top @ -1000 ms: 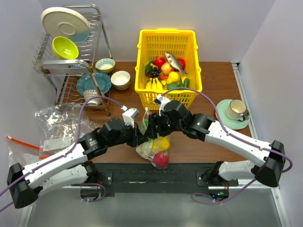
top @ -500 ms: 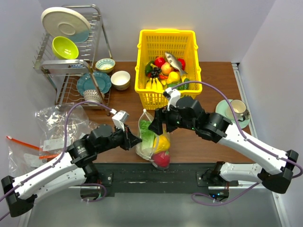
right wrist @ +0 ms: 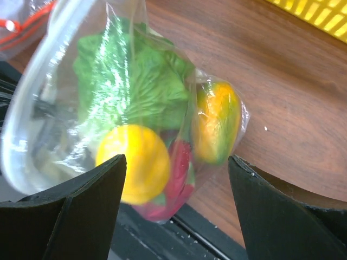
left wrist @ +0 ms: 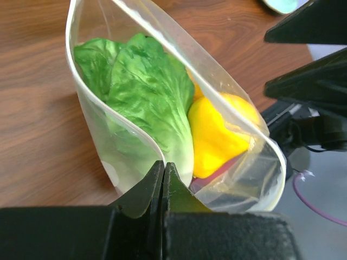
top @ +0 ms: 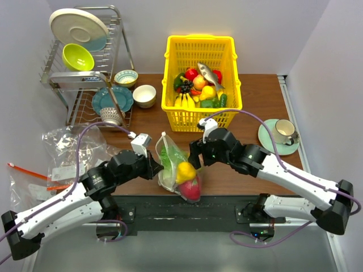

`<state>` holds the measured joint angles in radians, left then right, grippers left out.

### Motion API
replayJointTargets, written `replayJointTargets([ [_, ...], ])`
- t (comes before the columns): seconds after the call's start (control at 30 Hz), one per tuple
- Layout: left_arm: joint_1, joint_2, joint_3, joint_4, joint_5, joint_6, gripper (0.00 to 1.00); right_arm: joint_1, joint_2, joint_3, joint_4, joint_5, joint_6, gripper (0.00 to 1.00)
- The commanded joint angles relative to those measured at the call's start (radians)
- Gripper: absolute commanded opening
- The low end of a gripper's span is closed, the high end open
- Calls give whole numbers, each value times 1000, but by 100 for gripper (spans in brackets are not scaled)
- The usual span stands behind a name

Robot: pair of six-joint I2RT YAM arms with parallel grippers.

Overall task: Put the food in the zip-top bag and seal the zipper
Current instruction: Zip the zipper food storage bag at the center of the board.

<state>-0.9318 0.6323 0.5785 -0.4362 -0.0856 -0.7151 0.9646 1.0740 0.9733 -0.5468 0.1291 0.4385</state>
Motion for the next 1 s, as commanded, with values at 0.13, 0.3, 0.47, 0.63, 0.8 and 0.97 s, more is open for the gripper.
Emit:
replayJointTargets([
  [0.13, 1, 116, 156, 77, -48, 167, 0, -1, 92, -105, 318, -126, 0, 77],
  [0.3, -1, 193, 214, 157, 21, 282, 0, 3, 67, -163, 458, -164, 29, 77],
  [0.47, 2, 270, 288, 172, 55, 396, 0, 3, 1, -212, 489, -82, 19, 80],
  [0.63, 2, 354, 357, 175, 76, 465, 0, -12, -141, -251, 440, 68, -75, 81],
  [0.8, 2, 385, 368, 169, 64, 477, 0, -217, -267, -301, 413, -78, -110, 82],
  [0.97, 1, 395, 368, 162, 47, 493, 0, -363, -382, -408, 511, -264, -109, 82],
])
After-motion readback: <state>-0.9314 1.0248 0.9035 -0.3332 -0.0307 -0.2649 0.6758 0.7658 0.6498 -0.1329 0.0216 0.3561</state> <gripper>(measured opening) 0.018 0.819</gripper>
